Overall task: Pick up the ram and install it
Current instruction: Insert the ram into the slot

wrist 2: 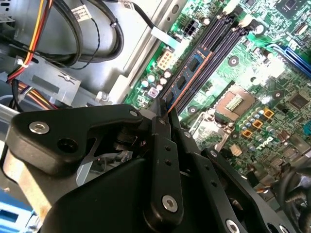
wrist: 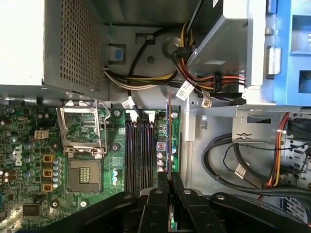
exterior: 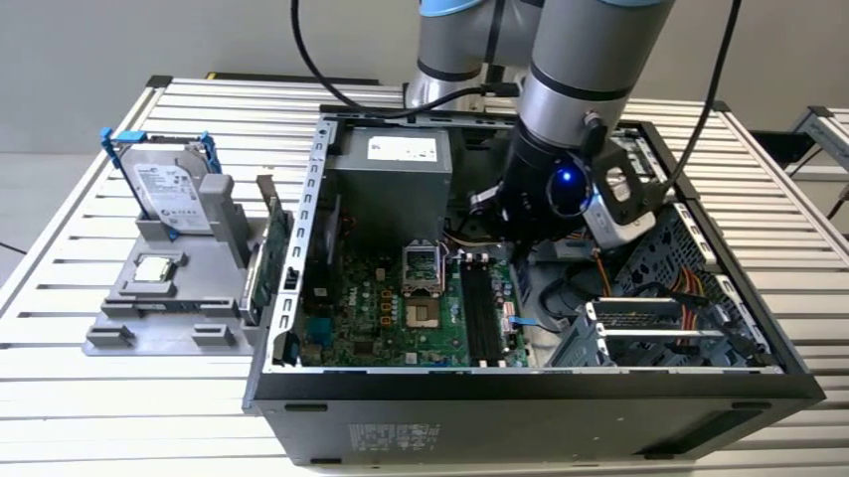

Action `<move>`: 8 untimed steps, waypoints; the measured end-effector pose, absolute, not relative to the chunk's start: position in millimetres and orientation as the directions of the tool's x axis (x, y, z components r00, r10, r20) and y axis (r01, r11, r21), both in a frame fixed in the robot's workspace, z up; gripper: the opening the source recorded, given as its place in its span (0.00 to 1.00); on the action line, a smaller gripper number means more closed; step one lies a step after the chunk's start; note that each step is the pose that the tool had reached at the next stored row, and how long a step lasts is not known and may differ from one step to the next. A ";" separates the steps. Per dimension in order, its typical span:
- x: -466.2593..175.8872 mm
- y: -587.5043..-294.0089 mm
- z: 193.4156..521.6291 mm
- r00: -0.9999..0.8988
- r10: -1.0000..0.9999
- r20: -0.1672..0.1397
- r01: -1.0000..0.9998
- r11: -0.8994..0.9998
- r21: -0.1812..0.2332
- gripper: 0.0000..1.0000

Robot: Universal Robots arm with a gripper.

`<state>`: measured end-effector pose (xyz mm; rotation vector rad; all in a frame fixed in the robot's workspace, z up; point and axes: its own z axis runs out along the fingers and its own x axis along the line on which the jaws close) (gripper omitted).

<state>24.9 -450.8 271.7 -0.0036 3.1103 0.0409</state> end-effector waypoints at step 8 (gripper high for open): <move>24.9 -450.9 262.3 -0.999 -0.002 -0.033 -0.003 1.000 0.026 0.00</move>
